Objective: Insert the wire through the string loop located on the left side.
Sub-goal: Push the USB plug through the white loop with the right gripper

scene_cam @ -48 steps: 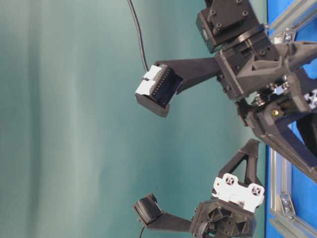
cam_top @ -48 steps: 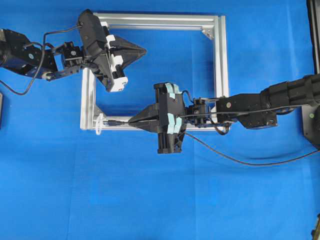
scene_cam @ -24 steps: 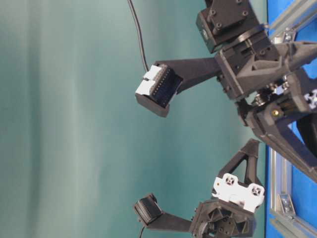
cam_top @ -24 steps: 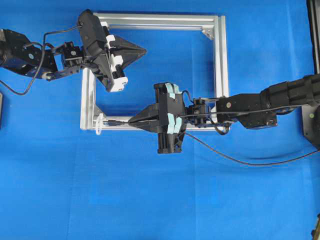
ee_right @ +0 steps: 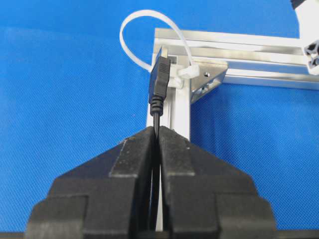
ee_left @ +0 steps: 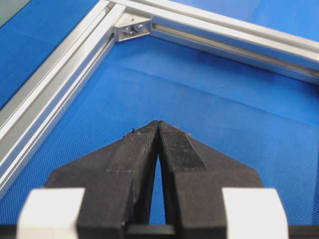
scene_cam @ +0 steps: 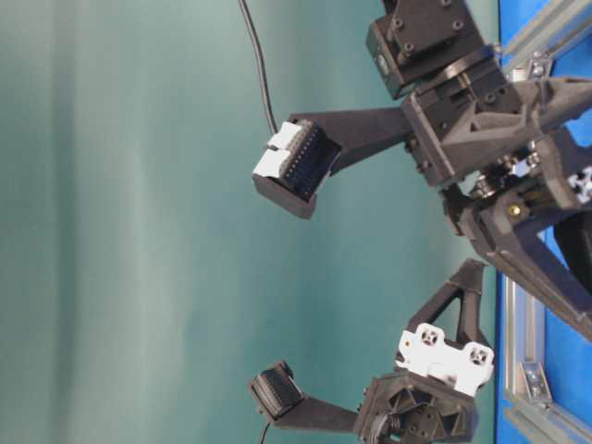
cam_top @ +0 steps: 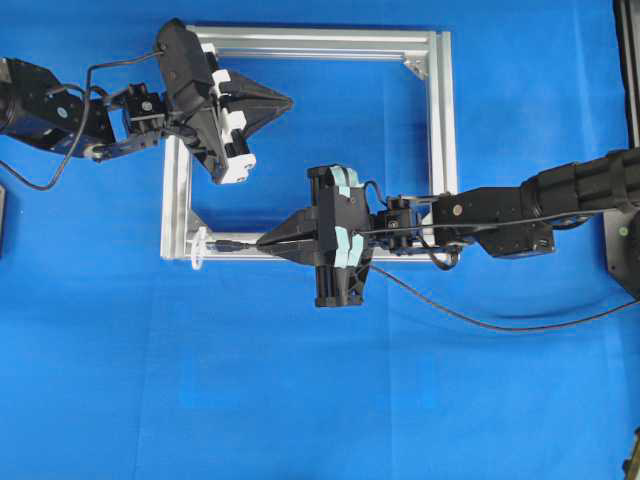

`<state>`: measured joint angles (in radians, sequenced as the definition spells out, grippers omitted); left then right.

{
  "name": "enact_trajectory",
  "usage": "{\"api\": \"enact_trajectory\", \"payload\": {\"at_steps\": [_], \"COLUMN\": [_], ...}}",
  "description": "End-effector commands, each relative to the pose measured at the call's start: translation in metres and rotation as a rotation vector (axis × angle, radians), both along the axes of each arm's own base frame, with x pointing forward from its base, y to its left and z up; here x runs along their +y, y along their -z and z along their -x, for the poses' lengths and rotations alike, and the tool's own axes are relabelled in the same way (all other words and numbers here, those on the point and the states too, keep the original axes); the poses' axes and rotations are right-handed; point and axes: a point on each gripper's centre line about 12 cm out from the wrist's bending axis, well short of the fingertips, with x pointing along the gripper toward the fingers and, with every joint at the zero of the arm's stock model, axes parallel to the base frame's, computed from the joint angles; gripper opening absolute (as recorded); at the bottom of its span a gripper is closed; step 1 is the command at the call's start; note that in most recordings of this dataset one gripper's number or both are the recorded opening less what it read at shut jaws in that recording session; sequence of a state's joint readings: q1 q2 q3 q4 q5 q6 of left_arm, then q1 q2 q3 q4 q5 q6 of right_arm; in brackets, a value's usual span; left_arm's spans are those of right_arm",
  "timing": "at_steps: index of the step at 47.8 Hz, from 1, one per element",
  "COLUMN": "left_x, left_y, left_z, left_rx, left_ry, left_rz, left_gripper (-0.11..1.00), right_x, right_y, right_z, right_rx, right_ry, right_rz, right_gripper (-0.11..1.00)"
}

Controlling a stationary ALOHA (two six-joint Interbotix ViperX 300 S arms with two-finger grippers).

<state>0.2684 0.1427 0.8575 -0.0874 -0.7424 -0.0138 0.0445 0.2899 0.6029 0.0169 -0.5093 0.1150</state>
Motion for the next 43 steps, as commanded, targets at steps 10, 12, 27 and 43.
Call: {"api": "enact_trajectory", "payload": {"at_steps": [10, 12, 27, 43], "left_x": [0.000, 0.000, 0.000, 0.000], "left_y": [-0.016, -0.017, -0.016, -0.017], "left_z": [-0.002, -0.003, -0.002, -0.003], "left_rx": [-0.047, -0.049, -0.047, -0.051], "left_ry": [0.003, 0.003, 0.003, 0.005], "left_rz": [-0.014, -0.014, -0.014, -0.016], "left_gripper": [0.00, 0.00, 0.00, 0.00], "right_x": [0.000, 0.000, 0.001, 0.000], "right_y": [-0.009, -0.009, -0.006, -0.003], "right_z": [-0.029, -0.036, -0.069, -0.068], "right_rx": [-0.057, -0.066, -0.089, -0.074], "right_ry": [0.003, 0.003, 0.004, 0.005], "right_rz": [-0.001, -0.001, -0.003, -0.002], "right_gripper": [0.00, 0.00, 0.00, 0.00]}}
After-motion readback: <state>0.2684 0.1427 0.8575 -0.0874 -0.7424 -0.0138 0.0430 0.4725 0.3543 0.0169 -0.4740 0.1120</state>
